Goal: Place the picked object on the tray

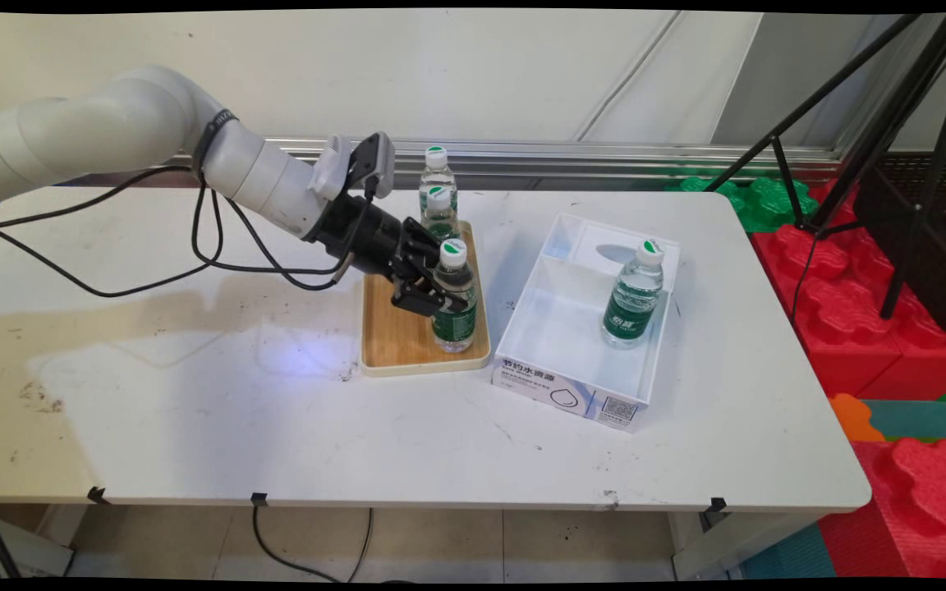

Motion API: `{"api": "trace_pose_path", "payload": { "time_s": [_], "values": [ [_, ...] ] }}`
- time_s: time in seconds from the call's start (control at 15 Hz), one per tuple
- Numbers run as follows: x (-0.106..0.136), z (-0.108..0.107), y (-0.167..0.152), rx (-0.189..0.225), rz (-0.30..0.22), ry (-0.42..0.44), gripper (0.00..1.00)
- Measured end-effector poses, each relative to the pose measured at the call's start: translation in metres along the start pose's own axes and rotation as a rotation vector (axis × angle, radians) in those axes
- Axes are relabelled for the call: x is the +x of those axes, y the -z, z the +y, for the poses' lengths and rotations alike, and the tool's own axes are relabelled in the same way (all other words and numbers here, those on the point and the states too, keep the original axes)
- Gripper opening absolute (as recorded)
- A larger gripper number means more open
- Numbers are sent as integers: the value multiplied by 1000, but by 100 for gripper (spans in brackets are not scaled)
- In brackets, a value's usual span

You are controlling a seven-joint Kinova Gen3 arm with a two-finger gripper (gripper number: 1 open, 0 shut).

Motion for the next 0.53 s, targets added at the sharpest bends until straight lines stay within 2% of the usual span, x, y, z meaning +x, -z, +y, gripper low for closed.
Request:
{"api": "trace_pose_path", "payload": {
  "time_s": [0.27, 0.33, 0.53],
  "values": [
    [-4, -1, -6, -1, 2, 12, 0],
    [-4, -1, -7, -1, 3, 14, 100],
    [-5, -2, -8, 2, 6, 18, 100]
  ]
}}
